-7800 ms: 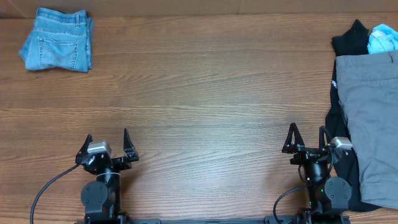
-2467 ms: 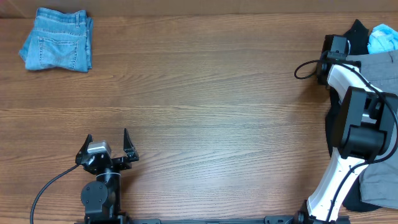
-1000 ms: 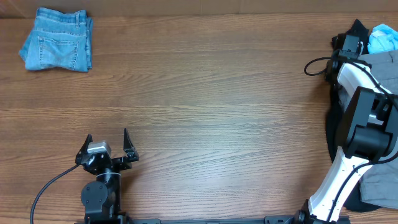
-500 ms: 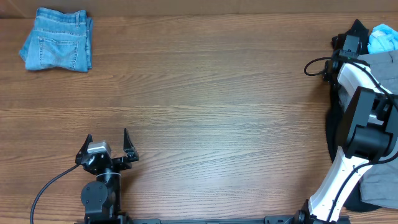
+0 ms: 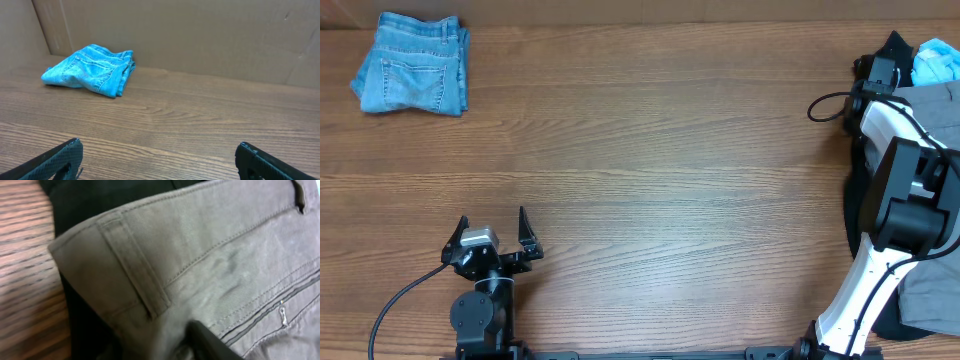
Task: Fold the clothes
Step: 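Grasp the waistband of the grey-green shorts with the right gripper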
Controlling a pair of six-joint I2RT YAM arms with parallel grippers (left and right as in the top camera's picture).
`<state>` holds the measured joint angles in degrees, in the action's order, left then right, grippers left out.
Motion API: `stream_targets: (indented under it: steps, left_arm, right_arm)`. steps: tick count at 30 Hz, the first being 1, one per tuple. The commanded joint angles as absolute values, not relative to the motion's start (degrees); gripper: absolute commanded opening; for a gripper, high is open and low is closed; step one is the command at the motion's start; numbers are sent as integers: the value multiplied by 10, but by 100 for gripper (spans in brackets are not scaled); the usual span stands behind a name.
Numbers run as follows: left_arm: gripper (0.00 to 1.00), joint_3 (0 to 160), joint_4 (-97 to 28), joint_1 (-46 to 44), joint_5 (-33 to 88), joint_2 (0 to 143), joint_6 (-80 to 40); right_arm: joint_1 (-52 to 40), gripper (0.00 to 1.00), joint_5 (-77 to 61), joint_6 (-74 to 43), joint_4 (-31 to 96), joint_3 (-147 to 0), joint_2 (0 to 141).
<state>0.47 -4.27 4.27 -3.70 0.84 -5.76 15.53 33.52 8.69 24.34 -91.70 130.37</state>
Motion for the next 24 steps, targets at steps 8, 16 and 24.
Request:
stream_targets:
  steps: [8, 16, 24]
  left_arm:
    - [100, 3, -40, 49, -43, 3, -51]
    - [100, 3, -40, 49, -43, 3, -51]
    - [100, 3, -40, 49, -43, 3, -51]
  right_arm:
    - [157, 18, 359, 42, 237, -928, 1312]
    - [157, 16, 359, 28, 230, -928, 1267]
    - [157, 21, 343, 29, 242, -927, 1261]
